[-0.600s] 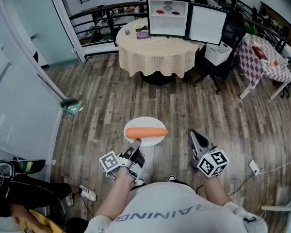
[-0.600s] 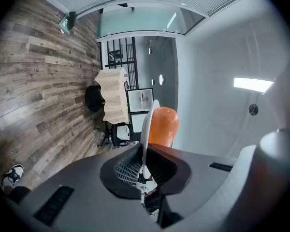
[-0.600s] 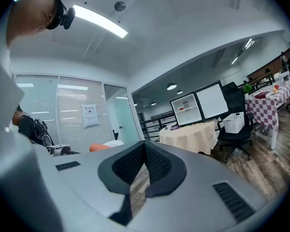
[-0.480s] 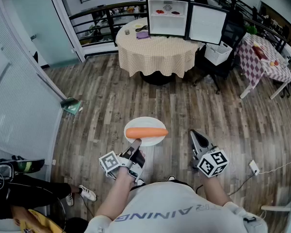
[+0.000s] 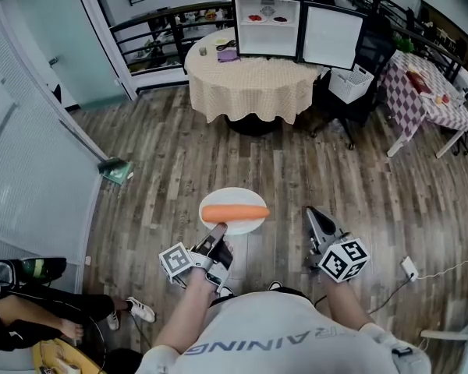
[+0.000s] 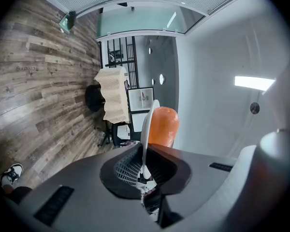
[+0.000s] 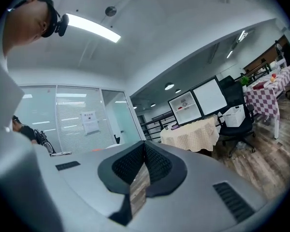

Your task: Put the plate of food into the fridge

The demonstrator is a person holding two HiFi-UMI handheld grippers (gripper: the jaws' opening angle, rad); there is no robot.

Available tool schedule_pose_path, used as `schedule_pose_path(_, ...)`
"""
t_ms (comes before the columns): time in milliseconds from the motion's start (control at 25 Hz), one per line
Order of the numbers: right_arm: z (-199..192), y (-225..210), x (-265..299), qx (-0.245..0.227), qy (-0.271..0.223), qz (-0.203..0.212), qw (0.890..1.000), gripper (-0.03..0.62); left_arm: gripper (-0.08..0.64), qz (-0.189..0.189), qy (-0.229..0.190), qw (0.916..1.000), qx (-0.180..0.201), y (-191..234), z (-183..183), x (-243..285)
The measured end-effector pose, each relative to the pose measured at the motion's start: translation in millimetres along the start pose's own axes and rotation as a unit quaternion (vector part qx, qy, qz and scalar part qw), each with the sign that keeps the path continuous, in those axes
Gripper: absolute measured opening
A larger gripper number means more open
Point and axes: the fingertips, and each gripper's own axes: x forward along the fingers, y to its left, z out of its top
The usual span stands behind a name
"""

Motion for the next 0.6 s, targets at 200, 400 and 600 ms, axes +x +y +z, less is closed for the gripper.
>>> schedule_pose_path(200,-4,-23,-11,0.005,0.006,-0.007,1.000,0.023,0.025,0.006,-0.005,1.0000,-0.002,10,-12,14)
schedule_pose_path(400,0,-62,-19,0.015,0.023,-0.012,1.000,0.023,0.025,-0.001,-0.002,1.0000,-0.007,14,-29,42)
schedule_pose_path(600,-13,-104,-28,0.042,0.045,-0.025,0.998,0.023,0.025,0.003,-0.010,0.9999,-0.001,19,-36,62)
